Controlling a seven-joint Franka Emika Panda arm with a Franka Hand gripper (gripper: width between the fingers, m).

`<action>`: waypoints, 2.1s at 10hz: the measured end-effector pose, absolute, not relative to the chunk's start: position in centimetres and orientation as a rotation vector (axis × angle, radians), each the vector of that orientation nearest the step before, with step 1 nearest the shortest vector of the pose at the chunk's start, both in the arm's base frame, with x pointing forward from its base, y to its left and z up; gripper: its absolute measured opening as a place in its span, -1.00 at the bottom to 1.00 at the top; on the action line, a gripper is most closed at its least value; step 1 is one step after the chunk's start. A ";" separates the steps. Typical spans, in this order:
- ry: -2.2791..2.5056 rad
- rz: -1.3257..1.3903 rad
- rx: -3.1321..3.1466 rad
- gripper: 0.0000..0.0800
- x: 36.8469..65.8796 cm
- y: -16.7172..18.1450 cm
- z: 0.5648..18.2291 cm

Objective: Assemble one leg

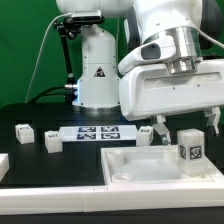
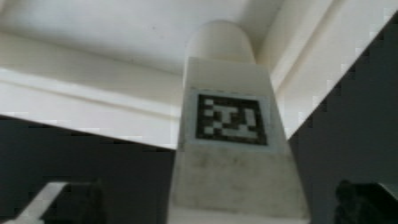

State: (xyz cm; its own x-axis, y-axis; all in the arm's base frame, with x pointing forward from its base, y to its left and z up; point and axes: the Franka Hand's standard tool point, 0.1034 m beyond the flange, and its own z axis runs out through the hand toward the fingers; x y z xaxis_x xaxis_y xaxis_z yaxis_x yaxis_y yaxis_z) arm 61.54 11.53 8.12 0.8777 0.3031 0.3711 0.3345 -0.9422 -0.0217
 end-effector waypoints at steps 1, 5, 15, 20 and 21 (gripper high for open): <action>-0.494 -0.399 -2.967 0.62 61.3 11.9 7.9; -0.505 0.007 -2.959 0.62 61.2 12.1 7.7; -0.285 -0.013 -2.984 -0.27 62.1 11.5 7.6; 0.797 0.023 -2.891 -0.27 62.2 11.4 7.4; 0.995 0.025 -2.836 -0.27 62.0 11.5 7.4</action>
Offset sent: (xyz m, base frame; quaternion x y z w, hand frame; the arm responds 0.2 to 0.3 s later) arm 0.0087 -0.0103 -0.0056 -0.0030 -0.1421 -0.0002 0.9899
